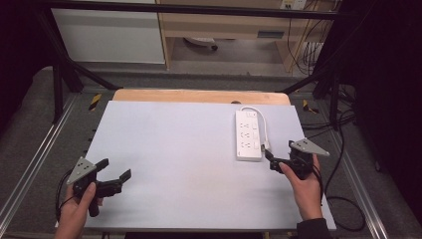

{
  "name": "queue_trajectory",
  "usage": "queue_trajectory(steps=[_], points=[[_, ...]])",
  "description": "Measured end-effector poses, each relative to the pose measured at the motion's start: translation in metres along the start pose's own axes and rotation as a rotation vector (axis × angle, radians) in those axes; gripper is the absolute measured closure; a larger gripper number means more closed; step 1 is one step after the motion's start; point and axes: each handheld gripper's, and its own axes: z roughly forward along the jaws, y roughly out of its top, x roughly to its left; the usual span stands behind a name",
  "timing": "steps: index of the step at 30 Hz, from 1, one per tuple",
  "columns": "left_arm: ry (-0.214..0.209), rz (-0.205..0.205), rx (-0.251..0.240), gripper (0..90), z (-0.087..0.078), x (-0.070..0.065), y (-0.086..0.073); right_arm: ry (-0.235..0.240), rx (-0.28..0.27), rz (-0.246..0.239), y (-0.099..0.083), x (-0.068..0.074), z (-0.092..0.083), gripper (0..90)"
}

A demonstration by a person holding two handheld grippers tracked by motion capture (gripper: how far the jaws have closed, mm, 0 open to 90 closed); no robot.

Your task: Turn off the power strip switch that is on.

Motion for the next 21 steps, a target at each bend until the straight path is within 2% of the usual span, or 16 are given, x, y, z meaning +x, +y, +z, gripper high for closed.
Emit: queue_trajectory(steps=[8,15,21], points=[[0.010,0.011,0.008,5.3,0.001,-0.001,0.000,0.016,0.014,-0.014,0.015,-0.002,0.008,5.0],[0.011,0.009,0.008,5.4,0.001,-0.001,-0.001,0.028,0.003,-0.013,0.026,-0.002,0.013,8.2],[0.010,0.006,0.012,5.4,0.001,-0.001,-0.001,0.032,-0.013,-0.003,0.035,-0.001,0.016,17.6]])
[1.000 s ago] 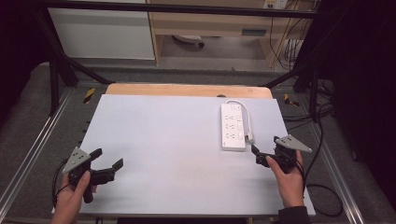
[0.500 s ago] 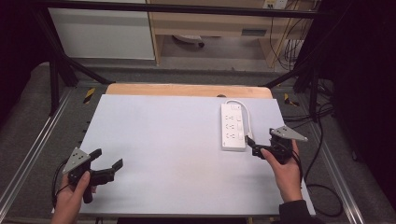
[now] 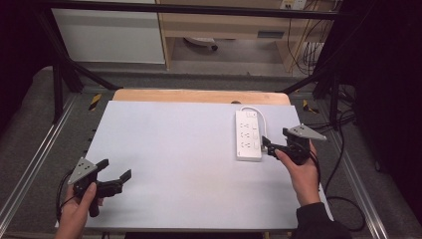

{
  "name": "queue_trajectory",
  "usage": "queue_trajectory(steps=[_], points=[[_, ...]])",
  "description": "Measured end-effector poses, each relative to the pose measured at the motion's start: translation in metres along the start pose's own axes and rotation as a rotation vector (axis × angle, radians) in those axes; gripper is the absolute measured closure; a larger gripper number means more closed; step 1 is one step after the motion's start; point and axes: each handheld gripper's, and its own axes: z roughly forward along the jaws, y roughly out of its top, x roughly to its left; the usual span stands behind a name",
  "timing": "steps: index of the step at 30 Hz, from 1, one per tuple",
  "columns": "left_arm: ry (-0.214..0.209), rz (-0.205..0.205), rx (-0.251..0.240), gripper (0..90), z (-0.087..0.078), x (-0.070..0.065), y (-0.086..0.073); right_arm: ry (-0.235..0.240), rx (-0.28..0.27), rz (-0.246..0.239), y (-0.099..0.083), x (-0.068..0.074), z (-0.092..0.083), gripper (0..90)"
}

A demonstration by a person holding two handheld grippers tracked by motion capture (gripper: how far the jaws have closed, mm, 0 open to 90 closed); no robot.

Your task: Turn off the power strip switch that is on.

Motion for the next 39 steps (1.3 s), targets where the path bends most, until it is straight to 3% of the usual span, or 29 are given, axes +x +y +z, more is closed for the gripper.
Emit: queue_trajectory(steps=[6,9,21,26,39], points=[[0.001,-0.002,0.002,5.4,0.001,0.001,-0.001,-0.017,-0.022,-0.019,0.012,-0.002,0.004,30.0],[0.005,-0.005,-0.001,5.4,0.000,0.001,-0.001,-0.009,-0.038,-0.014,0.018,-0.005,0.005,43.5],[0.003,0.002,0.006,5.5,0.001,0.001,-0.001,-0.012,-0.059,-0.055,0.027,-0.011,0.011,73.0],[0.003,0.006,0.007,5.4,0.001,0.000,-0.001,-0.018,-0.083,-0.058,0.030,-0.015,0.015,81.0],[0.002,0.009,0.006,5.5,0.001,0.000,-0.001,-0.037,-0.102,-0.080,0.038,-0.021,0.027,89.0]])
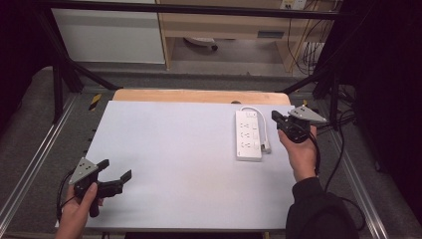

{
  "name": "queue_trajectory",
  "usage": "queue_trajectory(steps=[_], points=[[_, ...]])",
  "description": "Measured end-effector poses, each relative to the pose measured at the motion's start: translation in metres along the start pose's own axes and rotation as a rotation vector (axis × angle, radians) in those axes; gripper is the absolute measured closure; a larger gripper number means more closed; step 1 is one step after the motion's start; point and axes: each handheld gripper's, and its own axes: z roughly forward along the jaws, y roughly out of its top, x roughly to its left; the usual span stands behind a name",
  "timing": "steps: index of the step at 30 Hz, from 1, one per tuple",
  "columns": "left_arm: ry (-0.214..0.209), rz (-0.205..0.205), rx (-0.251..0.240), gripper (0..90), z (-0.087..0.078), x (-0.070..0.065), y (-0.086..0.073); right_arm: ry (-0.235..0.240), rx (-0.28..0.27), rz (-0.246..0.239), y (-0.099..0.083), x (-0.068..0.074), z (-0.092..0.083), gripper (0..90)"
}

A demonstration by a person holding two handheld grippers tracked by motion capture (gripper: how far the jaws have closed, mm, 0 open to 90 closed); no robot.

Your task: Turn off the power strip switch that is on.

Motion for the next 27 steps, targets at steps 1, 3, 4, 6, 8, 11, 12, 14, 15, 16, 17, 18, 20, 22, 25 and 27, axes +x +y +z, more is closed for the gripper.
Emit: queue_trajectory(steps=[1,3,4,6,8,11,12,14,15,16,17,18,20,22,25,27], points=[[-0.001,-0.001,0.001,5.5,0.000,0.000,0.000,0.001,0.001,-0.002,0.000,0.000,0.001,89.4],[-0.002,0.002,0.001,5.5,0.000,0.000,0.000,-0.001,0.001,-0.005,0.001,0.000,0.002,90.0],[-0.002,0.002,0.000,5.5,0.000,0.000,0.000,-0.001,0.005,-0.003,0.001,0.000,0.003,90.0],[-0.002,0.001,0.001,5.5,0.000,0.000,0.000,-0.001,0.011,0.003,0.001,-0.001,0.004,90.0],[0.000,0.001,0.001,5.5,0.000,0.000,0.000,0.001,0.014,0.008,0.001,-0.002,0.006,90.0],[-0.002,0.002,0.001,5.4,0.000,0.000,0.000,-0.001,0.017,0.007,0.001,-0.004,0.008,90.0],[-0.002,0.002,0.001,5.5,0.000,0.000,0.000,0.002,0.018,0.008,0.001,-0.005,0.010,90.0],[-0.002,0.003,0.000,5.5,0.000,0.000,0.000,0.000,0.019,0.010,0.001,-0.005,0.010,90.0],[-0.002,0.002,0.000,5.5,0.000,0.000,0.000,0.000,0.023,0.010,0.001,-0.005,0.011,90.0],[-0.002,0.002,0.000,5.5,0.000,0.000,0.000,0.001,0.024,0.010,0.001,-0.006,0.011,90.0],[-0.002,0.002,0.000,5.5,0.000,0.000,0.000,0.001,0.025,0.009,0.001,-0.006,0.012,90.0],[-0.002,0.002,0.001,5.5,0.000,0.000,0.000,-0.001,0.025,0.008,0.002,-0.006,0.013,90.0],[-0.003,0.000,0.002,5.5,0.000,0.000,0.000,-0.001,0.027,0.010,0.002,-0.007,0.014,90.0],[-0.003,0.001,0.002,5.5,0.000,-0.001,0.000,0.001,0.029,0.007,0.003,-0.007,0.015,90.0],[-0.003,0.001,0.001,5.5,0.000,-0.001,0.000,0.003,0.036,0.008,0.003,-0.007,0.017,90.0],[-0.002,0.001,0.002,5.5,0.000,-0.001,0.000,0.005,0.037,0.005,0.004,-0.008,0.018,90.0]])
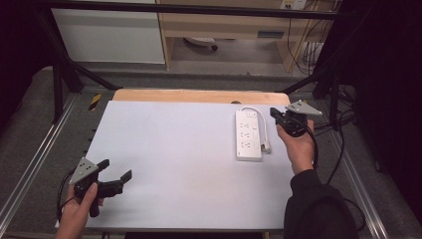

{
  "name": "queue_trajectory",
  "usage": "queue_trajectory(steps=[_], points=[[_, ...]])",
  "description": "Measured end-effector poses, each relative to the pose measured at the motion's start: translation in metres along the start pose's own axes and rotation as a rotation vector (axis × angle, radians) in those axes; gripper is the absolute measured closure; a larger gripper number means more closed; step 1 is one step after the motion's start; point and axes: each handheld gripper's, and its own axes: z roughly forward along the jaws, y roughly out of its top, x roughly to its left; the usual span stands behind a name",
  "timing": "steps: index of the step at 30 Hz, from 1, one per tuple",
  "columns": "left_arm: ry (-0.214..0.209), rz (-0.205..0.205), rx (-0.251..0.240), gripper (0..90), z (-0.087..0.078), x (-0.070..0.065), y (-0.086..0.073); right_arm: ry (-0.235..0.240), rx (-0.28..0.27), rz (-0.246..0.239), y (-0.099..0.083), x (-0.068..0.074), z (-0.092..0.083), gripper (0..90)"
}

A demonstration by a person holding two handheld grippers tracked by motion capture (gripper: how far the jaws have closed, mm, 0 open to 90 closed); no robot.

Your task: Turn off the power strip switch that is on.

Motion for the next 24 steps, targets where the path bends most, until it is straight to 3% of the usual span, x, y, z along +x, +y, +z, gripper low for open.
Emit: queue_trajectory(steps=[24], points=[[0.002,-0.003,-0.002,5.4,0.000,0.000,0.000,0.007,0.074,-0.005,0.000,-0.006,0.019,90.0]])
